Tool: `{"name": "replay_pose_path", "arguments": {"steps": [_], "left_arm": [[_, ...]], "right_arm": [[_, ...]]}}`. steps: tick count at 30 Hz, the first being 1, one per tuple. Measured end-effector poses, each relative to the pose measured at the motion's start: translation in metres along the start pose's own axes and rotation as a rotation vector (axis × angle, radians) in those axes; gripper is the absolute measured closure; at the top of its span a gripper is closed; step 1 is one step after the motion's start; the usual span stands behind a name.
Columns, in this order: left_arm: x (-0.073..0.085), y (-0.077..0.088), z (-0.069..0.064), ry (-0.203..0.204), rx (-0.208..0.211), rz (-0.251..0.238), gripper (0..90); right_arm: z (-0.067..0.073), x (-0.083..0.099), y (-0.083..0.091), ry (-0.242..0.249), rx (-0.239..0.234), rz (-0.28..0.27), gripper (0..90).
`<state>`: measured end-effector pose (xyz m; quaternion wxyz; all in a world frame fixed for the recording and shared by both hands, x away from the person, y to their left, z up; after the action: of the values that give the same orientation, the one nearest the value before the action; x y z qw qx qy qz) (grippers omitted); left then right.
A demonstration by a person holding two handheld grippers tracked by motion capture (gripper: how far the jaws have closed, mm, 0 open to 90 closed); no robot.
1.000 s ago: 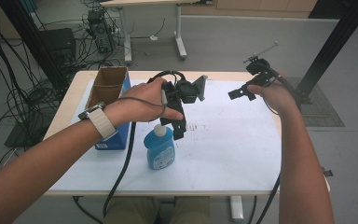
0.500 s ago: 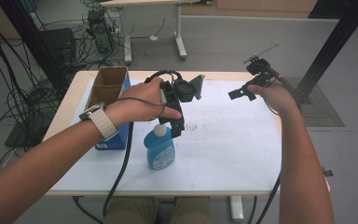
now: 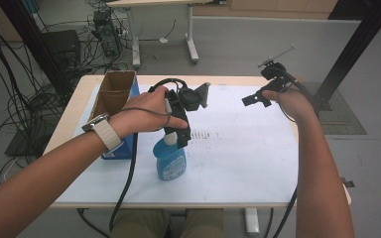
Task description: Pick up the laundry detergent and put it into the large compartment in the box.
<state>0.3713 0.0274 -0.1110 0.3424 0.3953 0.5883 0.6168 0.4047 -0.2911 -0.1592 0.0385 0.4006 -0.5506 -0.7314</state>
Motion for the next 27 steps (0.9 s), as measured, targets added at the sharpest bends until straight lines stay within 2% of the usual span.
{"name": "replay_pose_path", "arguments": {"steps": [4,27], "left_arm": [[0.002,-0.004,-0.002,0.011,-0.013,-0.001,8.0],[0.006,-0.029,-0.001,0.03,0.0,-0.001,8.0]], "right_arm": [[0.001,-0.001,0.0,0.001,-0.002,0.0,6.9],[0.003,-0.004,-0.004,0.003,-0.007,0.007,6.9]]}}
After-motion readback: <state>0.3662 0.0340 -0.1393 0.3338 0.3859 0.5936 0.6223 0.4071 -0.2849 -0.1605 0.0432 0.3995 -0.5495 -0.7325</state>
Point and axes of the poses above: each handheld gripper's, and its own axes: y roughly backward along the jaws, x roughly out of its underside, z roughly to its left, the point moved 3 cm from there along -y, roughly forward along the jaws, and after that the axes turned 4 degrees about z, right-handed, at the moved point
